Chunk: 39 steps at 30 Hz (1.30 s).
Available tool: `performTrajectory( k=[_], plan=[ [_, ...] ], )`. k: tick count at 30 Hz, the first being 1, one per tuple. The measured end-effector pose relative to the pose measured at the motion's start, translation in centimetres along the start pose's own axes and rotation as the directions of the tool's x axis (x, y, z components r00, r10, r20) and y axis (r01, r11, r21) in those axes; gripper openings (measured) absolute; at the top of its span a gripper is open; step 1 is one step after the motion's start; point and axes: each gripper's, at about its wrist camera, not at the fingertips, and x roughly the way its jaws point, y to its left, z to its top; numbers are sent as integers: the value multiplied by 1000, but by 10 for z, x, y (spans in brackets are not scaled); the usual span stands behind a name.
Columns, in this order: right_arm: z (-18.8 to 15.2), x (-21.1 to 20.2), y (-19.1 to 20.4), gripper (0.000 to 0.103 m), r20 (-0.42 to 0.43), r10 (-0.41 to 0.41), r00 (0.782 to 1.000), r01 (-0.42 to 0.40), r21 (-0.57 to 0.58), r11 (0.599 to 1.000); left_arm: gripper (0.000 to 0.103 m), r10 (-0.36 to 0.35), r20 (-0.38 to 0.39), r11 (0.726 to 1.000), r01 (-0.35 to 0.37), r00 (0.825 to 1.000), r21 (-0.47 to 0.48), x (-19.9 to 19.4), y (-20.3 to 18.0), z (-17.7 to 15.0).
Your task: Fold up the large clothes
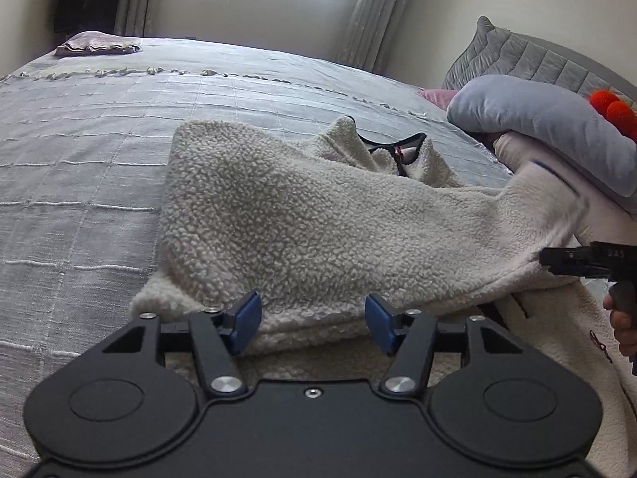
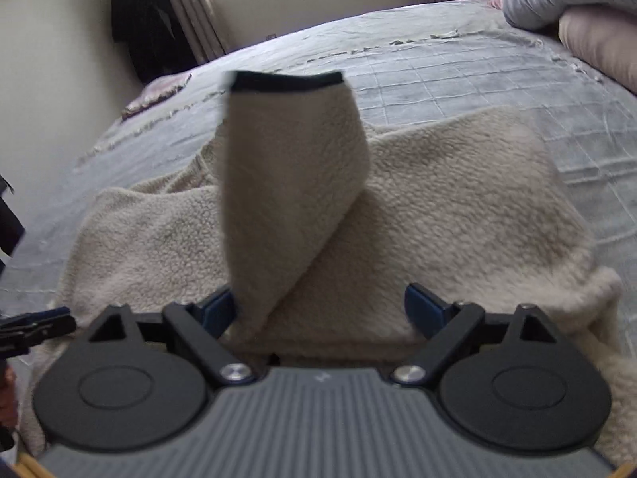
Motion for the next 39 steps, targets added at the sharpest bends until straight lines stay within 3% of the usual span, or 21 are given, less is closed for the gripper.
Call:
performTrajectory(
  k=[5,9,11,12,13,14,15,16,18,20,22,24,25,27,31,34,36,39],
  plan=[
    [1,-40,-49,90,59,129,990,-135,108,985,58,-8,39,999,9,999,-35,-16,9,9],
    [19,-28,-74,88,86,105,991,-121,210,970,58,43,54,998,-40,998,-48,-13,16,21],
    [25,-6,-73,73,51,100,994,-109,231,967,55,65,64,997,-62,996,-44,-8,17,27],
    [26,4,-70,59,31,88,996,-93,229,969,55,78,69,996,-75,995,-41,-4,16,31],
    [27,10,-64,33,24,58,998,-61,202,978,55,87,79,996,-84,993,-40,-2,16,35],
    [30,13,-54,23,24,30,999,-33,145,989,54,95,95,995,-92,991,-40,0,15,39],
    [33,9,-44,14,50,5,999,-10,90,996,47,97,114,995,-93,989,-40,2,15,44],
    [36,0,-34,12,110,-15,994,11,37,999,44,96,128,995,-91,987,-44,4,14,48],
    [42,-22,-24,12,221,-16,975,22,-28,999,44,85,144,995,-76,986,-64,11,13,53],
    [47,-26,-25,11,242,-74,967,90,-56,994,44,80,90,996,-75,993,-57,29,10,50],
    [45,-17,-31,10,218,-168,961,190,-84,978,43,115,-8,993,-115,993,-12,51,3,37],
    [38,-1,-39,10,159,-287,944,307,-115,945,44,137,15,989,-138,990,52,52,-5,25],
    [32,0,-44,11,134,-306,942,321,-111,940,44,126,12,991,-127,992,49,48,-5,25],
    [22,-8,-51,13,145,-271,952,284,-72,956,44,86,29,996,-87,996,28,36,-3,30],
    [19,-21,-34,34,227,-186,956,207,-70,976,46,79,112,994,-86,991,63,25,-11,40],
    [24,-16,-13,35,233,-141,962,170,-111,979,46,51,102,997,-57,993,49,31,-12,36],
    [21,-10,-8,35,244,-155,957,190,-126,974,46,70,49,995,-73,996,65,45,-11,23],
    [15,-3,-17,35,224,-209,952,238,-107,965,48,79,76,992,-86,994,95,48,-10,9]
  ],
)
